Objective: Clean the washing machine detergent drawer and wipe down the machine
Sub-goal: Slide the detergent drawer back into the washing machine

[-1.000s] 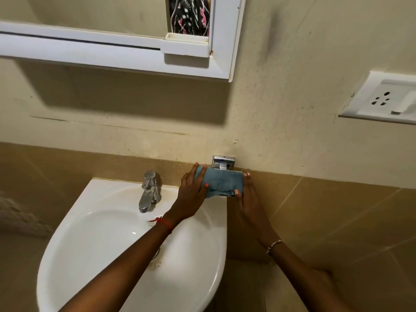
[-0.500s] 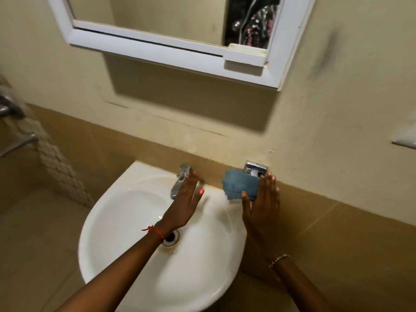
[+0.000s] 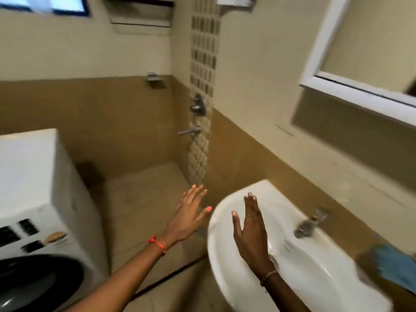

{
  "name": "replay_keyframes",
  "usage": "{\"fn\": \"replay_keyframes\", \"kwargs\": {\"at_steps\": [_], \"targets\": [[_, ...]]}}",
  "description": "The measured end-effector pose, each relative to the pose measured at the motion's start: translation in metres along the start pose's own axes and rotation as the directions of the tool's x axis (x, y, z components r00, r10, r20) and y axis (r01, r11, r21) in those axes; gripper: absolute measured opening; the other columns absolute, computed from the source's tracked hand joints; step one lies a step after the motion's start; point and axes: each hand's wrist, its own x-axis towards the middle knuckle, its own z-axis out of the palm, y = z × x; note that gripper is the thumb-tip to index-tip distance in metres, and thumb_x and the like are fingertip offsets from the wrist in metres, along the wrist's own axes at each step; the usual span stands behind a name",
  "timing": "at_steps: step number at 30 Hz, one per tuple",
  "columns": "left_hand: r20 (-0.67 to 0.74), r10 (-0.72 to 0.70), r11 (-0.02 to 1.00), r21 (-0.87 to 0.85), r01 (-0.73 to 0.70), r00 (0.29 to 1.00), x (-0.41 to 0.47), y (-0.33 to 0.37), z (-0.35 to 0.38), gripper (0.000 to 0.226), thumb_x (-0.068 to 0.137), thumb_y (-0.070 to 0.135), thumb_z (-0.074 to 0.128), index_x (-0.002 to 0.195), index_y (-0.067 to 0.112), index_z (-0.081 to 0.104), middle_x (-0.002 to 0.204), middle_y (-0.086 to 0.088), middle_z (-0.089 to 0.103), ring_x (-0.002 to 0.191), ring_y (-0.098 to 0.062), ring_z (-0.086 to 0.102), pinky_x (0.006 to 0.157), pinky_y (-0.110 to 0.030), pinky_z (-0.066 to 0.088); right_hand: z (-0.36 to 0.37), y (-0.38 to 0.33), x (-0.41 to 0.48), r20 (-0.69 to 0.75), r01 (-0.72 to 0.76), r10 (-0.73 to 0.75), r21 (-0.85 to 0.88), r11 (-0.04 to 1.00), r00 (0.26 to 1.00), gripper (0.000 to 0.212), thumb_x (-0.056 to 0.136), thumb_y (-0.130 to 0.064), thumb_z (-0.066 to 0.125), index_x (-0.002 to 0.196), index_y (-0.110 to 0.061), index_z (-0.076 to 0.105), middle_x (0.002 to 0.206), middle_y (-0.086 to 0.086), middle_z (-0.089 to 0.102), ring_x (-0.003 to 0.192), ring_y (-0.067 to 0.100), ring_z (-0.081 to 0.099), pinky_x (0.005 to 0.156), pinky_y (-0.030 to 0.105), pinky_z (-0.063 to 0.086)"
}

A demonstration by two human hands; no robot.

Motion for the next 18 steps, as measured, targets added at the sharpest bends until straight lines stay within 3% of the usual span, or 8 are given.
{"fn": "replay_keyframes", "kwargs": {"at_steps": [3,7,12,15,18], "targets": [[-0.07,-0.109,0.993,0.036,0.111,0.992,-0.036,-0.058,-0.055,0.11,0.069,0.085,-0.003,0.141,0.012,0.036,0.151,-0.006,0.03,0.144,-0.016,0.014,0.118,-0.03,0.008,0.053,-0.064,0.009,0.083,0.091,-0.096,0.07,0.993,0.992,0.069,0.093,-0.054,0.025,0.14,-0.005,0.039,0.15,0.005,0.032,0.14,0.017,0.029,0.112,0.026,0.021],[-0.166,-0.227,0.965,0.092,0.244,0.96,-0.096,-0.141,-0.134,0.108,0.07,0.084,-0.002,0.139,0.012,0.04,0.149,-0.005,0.034,0.143,-0.015,0.017,0.116,-0.025,0.007,0.129,-0.165,0.006,0.173,0.199,-0.233,0.194,0.961,0.957,0.077,0.093,-0.06,0.017,0.137,-0.001,0.042,0.147,0.011,0.036,0.137,0.022,0.033,0.111,0.023,0.018],[-0.318,-0.335,0.913,0.124,0.39,0.887,-0.177,-0.223,-0.222,0.1,0.073,0.078,0.002,0.139,0.013,0.039,0.15,-0.002,0.031,0.144,-0.012,0.014,0.112,-0.016,0.002,0.213,-0.292,-0.014,0.265,0.211,-0.328,0.387,0.897,0.907,0.071,0.088,-0.053,0.025,0.143,-0.008,0.032,0.149,-0.007,0.016,0.142,0.01,0.015,0.115,0.023,0.013],[-0.384,-0.417,0.869,0.098,0.485,0.824,-0.22,-0.255,-0.263,0.094,0.072,0.073,0.006,0.141,0.016,0.035,0.153,0.001,0.027,0.145,-0.011,0.01,0.112,-0.018,0.002,0.248,-0.358,-0.027,0.328,0.239,-0.409,0.451,0.86,0.852,0.065,0.091,-0.046,0.031,0.145,-0.01,0.027,0.153,-0.005,0.015,0.141,0.003,0.007,0.115,0.02,0.008],[-0.443,-0.484,0.826,0.056,0.562,0.755,-0.255,-0.284,-0.291,0.077,0.082,0.065,0.02,0.141,0.018,0.034,0.153,0.002,0.024,0.144,-0.01,0.011,0.112,-0.019,0.006,0.275,-0.41,-0.039,0.386,0.266,-0.489,0.502,0.823,0.782,0.069,0.091,-0.054,0.025,0.147,-0.013,0.024,0.155,-0.004,0.014,0.14,0.001,0.004,0.114,0.019,0.007]]}}
